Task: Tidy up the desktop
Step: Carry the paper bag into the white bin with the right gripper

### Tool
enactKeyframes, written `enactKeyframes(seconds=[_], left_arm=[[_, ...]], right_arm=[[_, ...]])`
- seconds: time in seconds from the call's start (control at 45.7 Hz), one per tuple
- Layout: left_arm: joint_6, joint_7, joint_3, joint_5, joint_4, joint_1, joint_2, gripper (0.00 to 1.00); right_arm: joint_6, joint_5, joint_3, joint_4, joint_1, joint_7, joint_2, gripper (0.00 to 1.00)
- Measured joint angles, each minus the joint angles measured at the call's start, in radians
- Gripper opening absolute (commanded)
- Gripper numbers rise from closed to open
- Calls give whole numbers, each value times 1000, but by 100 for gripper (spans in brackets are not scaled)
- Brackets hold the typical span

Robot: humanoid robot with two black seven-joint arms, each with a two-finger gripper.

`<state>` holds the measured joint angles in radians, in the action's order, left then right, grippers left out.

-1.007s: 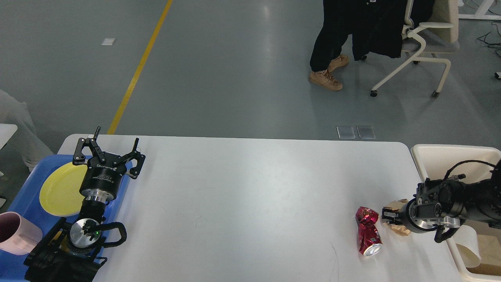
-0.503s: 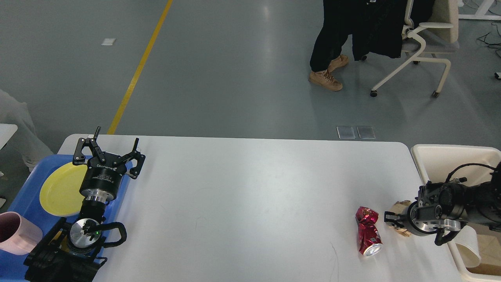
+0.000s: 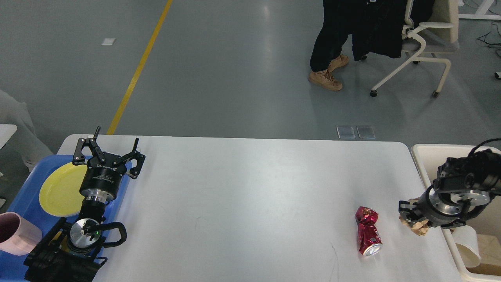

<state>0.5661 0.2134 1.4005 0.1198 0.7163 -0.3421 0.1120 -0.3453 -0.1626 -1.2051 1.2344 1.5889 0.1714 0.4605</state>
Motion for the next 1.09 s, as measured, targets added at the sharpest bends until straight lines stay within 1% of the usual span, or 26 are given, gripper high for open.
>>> enactKeyframes(seconds=[0.175,0.328,0.438,0.503,0.547,0.678,0.744,0.853,0.919,1.007,1.094], left_arm=[[0,0,0,0,0,0,0,96],[0,0,0,0,0,0,0,96],[0,0,0,0,0,0,0,96],[0,0,0,0,0,0,0,96],[0,0,0,0,0,0,0,96],[0,0,0,0,0,0,0,96],[0,0,0,0,0,0,0,96],[0,0,0,0,0,0,0,96],[0,0,0,0,0,0,0,96],[0,0,0,0,0,0,0,96],[0,0,0,0,0,0,0,96]], right_arm=[[-114,1,-146,200,327,-2,4,0],[-238,13,-246,357,640,-10,-15,0],[-296,42,-285,422,780,-14,-42,0],[-303,53,-292,431,801,-23,-53,0],[-302,57,-295,433,806,-39,-57,0],[-295,62,-338,432,809,-140,-68,0],[-282,63,-365,428,803,-168,-74,0],[-252,63,-401,423,789,-180,-73,0],[-234,63,-421,402,773,-181,-43,0],[-209,60,-436,335,721,-180,52,0],[-184,50,-438,232,626,-174,157,0]])
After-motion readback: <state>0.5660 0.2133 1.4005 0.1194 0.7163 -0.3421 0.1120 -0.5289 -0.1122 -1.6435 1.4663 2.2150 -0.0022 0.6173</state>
